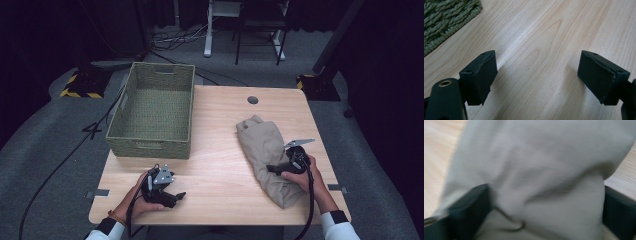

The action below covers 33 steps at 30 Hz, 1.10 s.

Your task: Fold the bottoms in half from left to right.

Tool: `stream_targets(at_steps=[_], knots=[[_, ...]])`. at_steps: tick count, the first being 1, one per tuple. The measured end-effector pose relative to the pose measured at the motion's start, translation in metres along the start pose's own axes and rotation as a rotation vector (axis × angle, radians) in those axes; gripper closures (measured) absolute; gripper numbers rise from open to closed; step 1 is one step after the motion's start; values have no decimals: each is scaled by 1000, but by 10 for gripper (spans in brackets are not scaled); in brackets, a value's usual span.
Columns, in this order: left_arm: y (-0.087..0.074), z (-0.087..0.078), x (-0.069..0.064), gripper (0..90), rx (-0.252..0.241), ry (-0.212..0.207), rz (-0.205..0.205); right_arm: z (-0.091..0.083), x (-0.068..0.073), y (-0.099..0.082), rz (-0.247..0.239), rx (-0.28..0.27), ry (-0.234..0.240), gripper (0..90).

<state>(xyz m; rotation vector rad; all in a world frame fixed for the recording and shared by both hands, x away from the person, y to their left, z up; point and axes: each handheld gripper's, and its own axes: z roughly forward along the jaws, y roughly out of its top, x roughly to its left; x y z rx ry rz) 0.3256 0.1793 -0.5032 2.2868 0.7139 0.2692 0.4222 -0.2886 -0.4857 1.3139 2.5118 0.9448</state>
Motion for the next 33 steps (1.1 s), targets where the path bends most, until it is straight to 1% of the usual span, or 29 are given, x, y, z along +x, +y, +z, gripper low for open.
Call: stream_targets(at_steps=[1,4,7,8,11,14,16,19,21,25,28,31,32,33], knots=[[0,0,0,165,0,0,0,0,2,0,-3,0,8,137],[0,0,0,165,-1,-1,1,-1,7,0,-29,-1,39,244],[0,0,0,165,0,-1,1,-1,10,0,-42,0,63,303],[0,0,0,165,0,-1,2,-1,10,0,-40,-2,70,339],[0,0,0,165,0,-1,3,-2,11,0,-37,3,89,395],[0,0,0,166,0,-1,3,-3,11,-1,-23,0,112,461],[0,0,0,166,0,-1,3,-4,10,-2,-14,-2,133,526],[0,0,0,166,0,-2,4,-7,9,-3,-13,-14,163,618],[0,0,-1,166,2,-5,5,-7,8,-4,-6,-14,184,628],[0,0,-1,166,3,-3,4,-7,8,-4,-3,-13,189,617],[1,0,-1,165,3,0,4,-10,7,-6,-11,3,184,603],[2,0,-2,167,7,10,2,-14,4,-11,-4,2,176,596],[2,0,-3,177,3,12,1,-16,3,-12,-4,1,172,592],[3,-1,-4,201,-5,5,3,-17,2,-13,-7,4,166,588]])
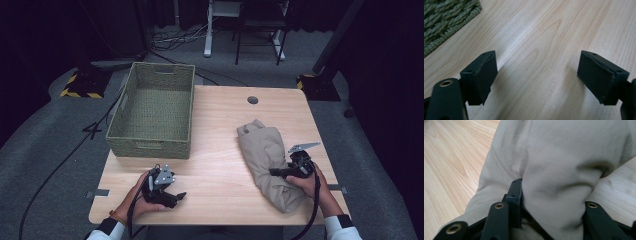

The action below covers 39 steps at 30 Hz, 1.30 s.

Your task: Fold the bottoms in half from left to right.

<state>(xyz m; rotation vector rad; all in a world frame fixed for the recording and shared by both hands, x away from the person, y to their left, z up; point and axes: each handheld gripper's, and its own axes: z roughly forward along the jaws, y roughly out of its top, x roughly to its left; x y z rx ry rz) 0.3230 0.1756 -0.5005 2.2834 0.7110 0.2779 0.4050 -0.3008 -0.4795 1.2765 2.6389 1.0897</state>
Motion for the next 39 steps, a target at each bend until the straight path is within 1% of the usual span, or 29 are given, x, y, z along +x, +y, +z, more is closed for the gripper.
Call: stream_targets(at_steps=[2,4,5,7,8,9,12,13,17,18,20,22,24,25,26,28,30,32,33,35,37,38,39], knots=[[3,-2,-3,188,-13,-3,18,-3,-1,-2,0,3,-23,579],[6,-6,-4,189,-43,-20,19,-5,-2,-3,-9,5,-30,578],[8,-8,-4,189,-54,-19,15,-6,-2,-4,-6,5,-32,575],[12,-13,-4,188,-77,-17,21,-7,-3,-5,-3,3,-26,570],[13,-15,-4,187,-84,-17,12,-8,-4,-6,-2,6,-25,566],[14,-17,-3,186,-89,-9,22,-8,-5,-7,-11,4,-23,559],[16,-21,0,169,-102,12,22,-9,-6,-10,1,-1,-18,544],[17,-22,0,169,-106,15,17,-10,-7,-10,0,-2,-18,540],[22,-29,2,163,-126,16,33,-10,-5,-10,-7,5,-33,521],[25,-31,2,163,-137,22,35,-10,-5,-9,-9,7,-37,518],[30,-35,3,163,-167,19,40,-9,-5,-9,-9,6,-39,502],[36,-40,3,165,-187,40,48,-9,-5,-10,-7,7,-43,493],[41,-45,5,167,-212,51,44,-9,-5,-10,-7,7,-44,485],[41,-45,5,168,-212,51,44,-9,-5,-10,-6,7,-44,481],[46,-49,6,168,-223,61,50,-9,-5,-10,-5,6,-41,475],[50,-52,8,165,-240,57,49,-9,-6,-10,-4,3,-39,472],[54,-54,9,164,-253,72,57,-9,-6,-10,-5,1,-40,469],[57,-57,11,164,-263,69,59,-8,-6,-10,-7,1,-42,465],[60,-59,13,163,-272,78,57,-8,-6,-10,-6,0,-43,465],[62,-63,15,162,-298,73,51,-8,-6,-10,-3,-1,-43,463],[67,-66,18,162,-311,84,47,-8,-6,-11,0,-1,-42,461],[69,-68,21,162,-316,80,43,-8,-6,-11,2,-1,-36,459],[71,-69,24,162,-321,85,40,-8,-7,-11,3,0,-37,457]])
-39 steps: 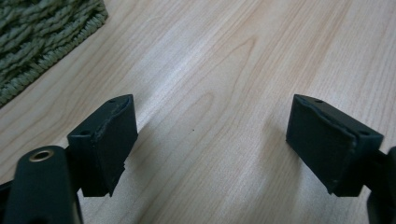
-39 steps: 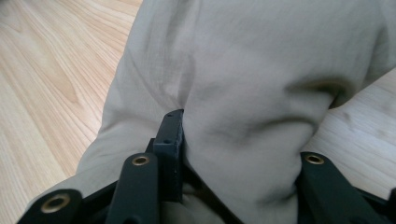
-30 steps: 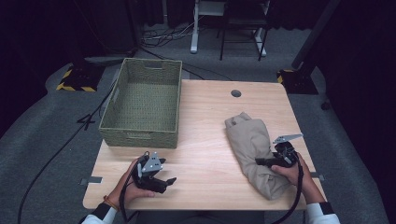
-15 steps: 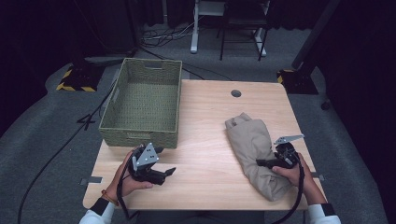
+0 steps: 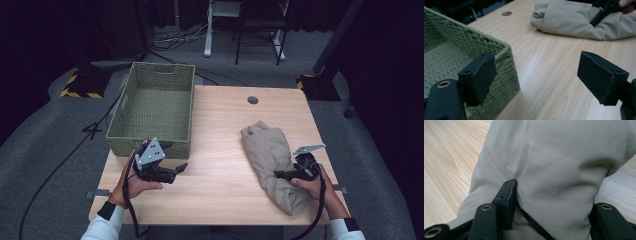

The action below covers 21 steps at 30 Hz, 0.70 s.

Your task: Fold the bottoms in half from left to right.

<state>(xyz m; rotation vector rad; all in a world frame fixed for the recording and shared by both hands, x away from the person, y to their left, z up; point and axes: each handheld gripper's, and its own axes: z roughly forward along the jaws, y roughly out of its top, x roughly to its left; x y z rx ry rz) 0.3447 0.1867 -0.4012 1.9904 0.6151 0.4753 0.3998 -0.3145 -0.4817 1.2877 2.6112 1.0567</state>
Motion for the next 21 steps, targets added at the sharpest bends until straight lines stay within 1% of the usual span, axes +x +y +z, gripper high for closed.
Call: stream_targets(at_steps=[1,3,4,6,8,9,10,11,12,14,16,20,21], knots=[[2,0,4,162,-11,16,-3,0,0,0,3,-1,1,453],[5,2,10,161,-9,17,-11,0,0,-2,8,-13,3,454],[6,4,13,161,-9,28,-10,0,0,-3,9,-23,5,455],[8,8,20,161,-1,37,-19,0,-1,-5,9,-34,8,454],[8,14,26,161,-2,47,-24,0,-1,-4,8,-28,9,454],[9,16,29,162,1,42,-29,0,-1,-3,7,-25,9,454],[8,20,32,162,11,22,-40,0,-1,-3,5,-24,9,454],[8,24,35,163,23,18,-34,0,-1,-3,6,-23,11,454],[8,27,36,164,30,25,-35,0,-1,-3,6,-23,11,454],[8,34,40,168,46,19,-34,0,-1,-3,6,-23,10,454],[8,40,43,177,47,20,-42,0,-1,-3,8,-24,11,455],[6,49,50,227,76,11,-52,0,-1,-4,6,-27,10,454],[5,50,51,259,85,14,-53,0,-1,-4,8,-29,9,454]])
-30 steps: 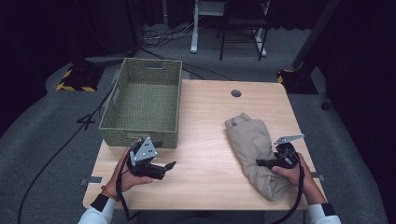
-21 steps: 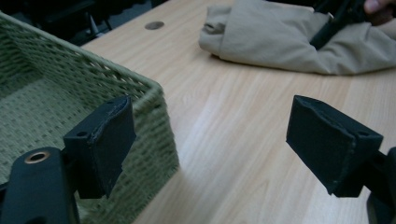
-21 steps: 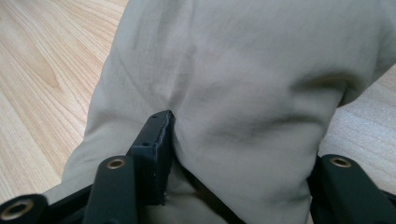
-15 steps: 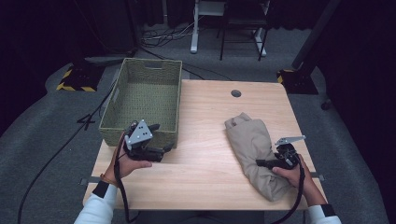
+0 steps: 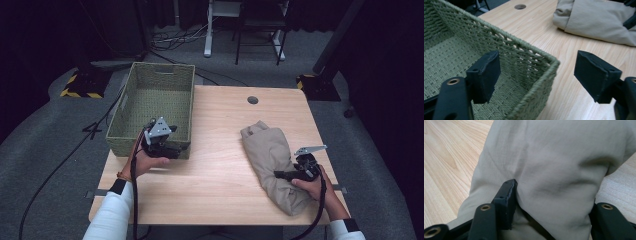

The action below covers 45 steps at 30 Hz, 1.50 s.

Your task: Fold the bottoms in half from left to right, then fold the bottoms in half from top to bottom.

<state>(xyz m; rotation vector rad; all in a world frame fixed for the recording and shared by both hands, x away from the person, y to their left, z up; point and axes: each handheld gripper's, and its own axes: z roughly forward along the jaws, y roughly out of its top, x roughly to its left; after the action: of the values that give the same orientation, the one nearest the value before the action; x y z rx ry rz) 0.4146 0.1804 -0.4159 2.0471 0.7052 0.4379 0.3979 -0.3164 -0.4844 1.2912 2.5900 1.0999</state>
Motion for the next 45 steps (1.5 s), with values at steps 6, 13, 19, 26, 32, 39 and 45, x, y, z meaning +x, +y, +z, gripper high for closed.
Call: stream_targets(at_steps=[6,13,19,26,32,39,45], knots=[[-1,5,3,304,2,1,-4,0,0,0,-1,3,0,454],[-3,21,-6,375,87,-42,67,0,0,0,-1,-1,2,454],[1,26,-6,507,60,-51,57,0,0,0,-2,1,0,454],[2,28,-7,624,41,-65,51,0,0,0,-1,0,-1,454],[5,33,-21,634,32,-68,68,0,0,0,-2,3,-4,454],[10,40,-40,641,26,-83,93,0,0,0,-3,3,-2,455],[16,48,-62,641,25,-97,104,0,0,-1,1,-4,-2,454]])
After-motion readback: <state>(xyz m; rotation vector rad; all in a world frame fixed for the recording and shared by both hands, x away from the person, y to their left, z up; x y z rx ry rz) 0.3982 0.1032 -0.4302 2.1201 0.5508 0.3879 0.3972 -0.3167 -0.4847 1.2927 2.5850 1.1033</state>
